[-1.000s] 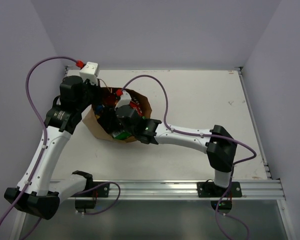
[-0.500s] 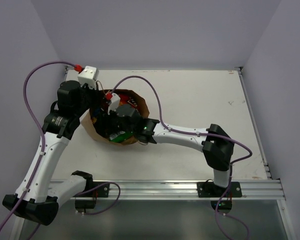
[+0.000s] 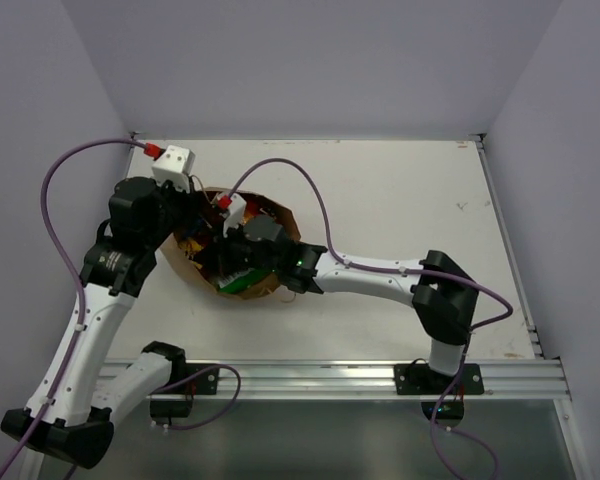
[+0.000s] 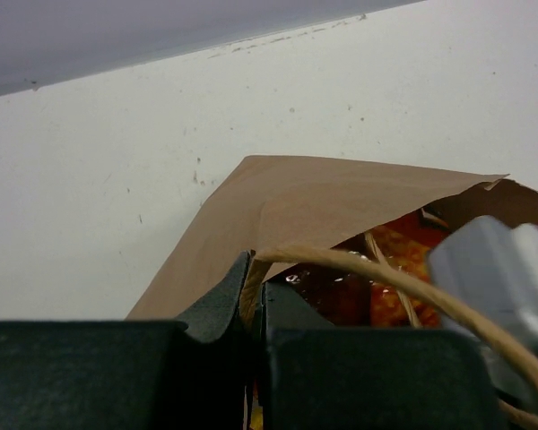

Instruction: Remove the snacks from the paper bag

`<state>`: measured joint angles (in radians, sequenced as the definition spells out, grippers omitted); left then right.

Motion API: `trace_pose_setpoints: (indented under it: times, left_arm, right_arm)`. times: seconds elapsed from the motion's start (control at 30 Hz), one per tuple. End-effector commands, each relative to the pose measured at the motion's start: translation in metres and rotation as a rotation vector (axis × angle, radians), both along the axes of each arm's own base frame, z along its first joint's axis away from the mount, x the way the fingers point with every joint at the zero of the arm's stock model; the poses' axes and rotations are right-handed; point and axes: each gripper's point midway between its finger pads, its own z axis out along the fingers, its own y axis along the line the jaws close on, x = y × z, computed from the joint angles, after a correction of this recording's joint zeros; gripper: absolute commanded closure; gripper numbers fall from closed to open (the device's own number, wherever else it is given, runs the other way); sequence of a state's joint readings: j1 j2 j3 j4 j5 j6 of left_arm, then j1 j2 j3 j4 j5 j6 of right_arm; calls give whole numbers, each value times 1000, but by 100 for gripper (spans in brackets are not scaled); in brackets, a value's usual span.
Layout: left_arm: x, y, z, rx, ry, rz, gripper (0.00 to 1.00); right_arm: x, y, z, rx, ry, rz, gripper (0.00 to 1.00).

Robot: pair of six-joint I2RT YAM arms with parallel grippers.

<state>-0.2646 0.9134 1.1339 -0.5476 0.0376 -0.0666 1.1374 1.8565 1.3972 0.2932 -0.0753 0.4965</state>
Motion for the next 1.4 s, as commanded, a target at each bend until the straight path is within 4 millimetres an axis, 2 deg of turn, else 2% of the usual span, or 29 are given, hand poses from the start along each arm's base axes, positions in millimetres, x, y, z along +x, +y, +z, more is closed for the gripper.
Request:
trace_pose_setpoints:
  times: [0.0, 0.1, 0.23, 0.37, 0.4, 0.47, 0.53, 0.6, 0.63, 0.67, 0.73, 0.77, 0.8, 0.83, 0.9, 0.93, 1.0, 1.03, 1.07, 1.13, 1.17, 1.23, 1.27, 1.33, 1.37]
  left_arm:
    - [-9, 9, -17, 27, 40, 31, 100]
    - [-8, 14, -20, 37, 44, 61, 100]
    - [-4, 18, -19, 36, 44, 87, 100]
    - [1, 20, -12, 27, 35, 116, 100]
    - [3, 21, -10, 28, 30, 126, 100]
    - [6, 23, -6, 27, 23, 142, 100]
    - [10, 27, -3, 24, 21, 173, 100]
    - [12, 28, 1, 16, 16, 191, 100]
    - [13, 28, 0, 16, 19, 195, 100]
    - [14, 29, 1, 10, 16, 201, 100]
    - [16, 29, -2, 12, 23, 208, 100]
    - [17, 29, -2, 8, 20, 209, 100]
    - [18, 29, -3, 8, 25, 211, 100]
    - [19, 29, -4, 9, 28, 213, 100]
    - [20, 29, -4, 8, 29, 220, 100]
    - [20, 29, -5, 7, 29, 222, 100]
    - [21, 31, -7, 9, 33, 231, 100]
    - [22, 31, -9, 11, 40, 235, 100]
    - [22, 31, -9, 11, 43, 235, 100]
    - [23, 29, -9, 11, 45, 227, 100]
    - [23, 29, -7, 7, 40, 223, 100]
    - [23, 27, -6, 5, 39, 215, 100]
    - [23, 27, -5, 7, 37, 213, 100]
    - [22, 27, -5, 10, 39, 209, 100]
    - [22, 27, -4, 10, 38, 207, 100]
  right_arm:
    - [5, -30, 103, 192, -207, -39, 100]
    - [0, -42, 123, 215, -238, -39, 100]
    - [-6, -51, 135, 216, -271, -24, 100]
    - [-11, -60, 137, 183, -278, -15, 100]
    - [-7, -65, 130, 143, -293, -36, 100]
    - [-4, -74, 128, 113, -313, -56, 100]
    - [-2, -81, 111, 38, -304, -60, 100]
    - [-3, -95, 107, 13, -291, -66, 100]
    - [-8, -100, 98, -5, -279, -37, 100]
    - [-12, -109, 105, 8, -281, -27, 100]
    - [-25, -117, 99, -22, -264, 38, 100]
    - [-29, -121, 102, -25, -262, 48, 100]
    - [-35, -129, 113, -8, -271, 52, 100]
    - [-38, -135, 112, -4, -269, 52, 100]
    - [-38, -150, 123, 23, -275, 33, 100]
    - [-43, -164, 137, 61, -285, 26, 100]
    - [-35, -185, 139, 58, -274, -18, 100]
    - [-35, -203, 155, 95, -299, -52, 100]
    - [-21, -220, 160, 98, -311, -118, 100]
    - [5, -252, 153, 67, -311, -277, 100]
    - [28, -280, 154, 56, -319, -396, 100]
    - [59, -312, 132, -10, -289, -556, 100]
    - [82, -335, 119, -50, -269, -649, 100]
    - [104, -349, 93, -90, -211, -694, 100]
    - [126, -362, 68, -139, -160, -743, 100]
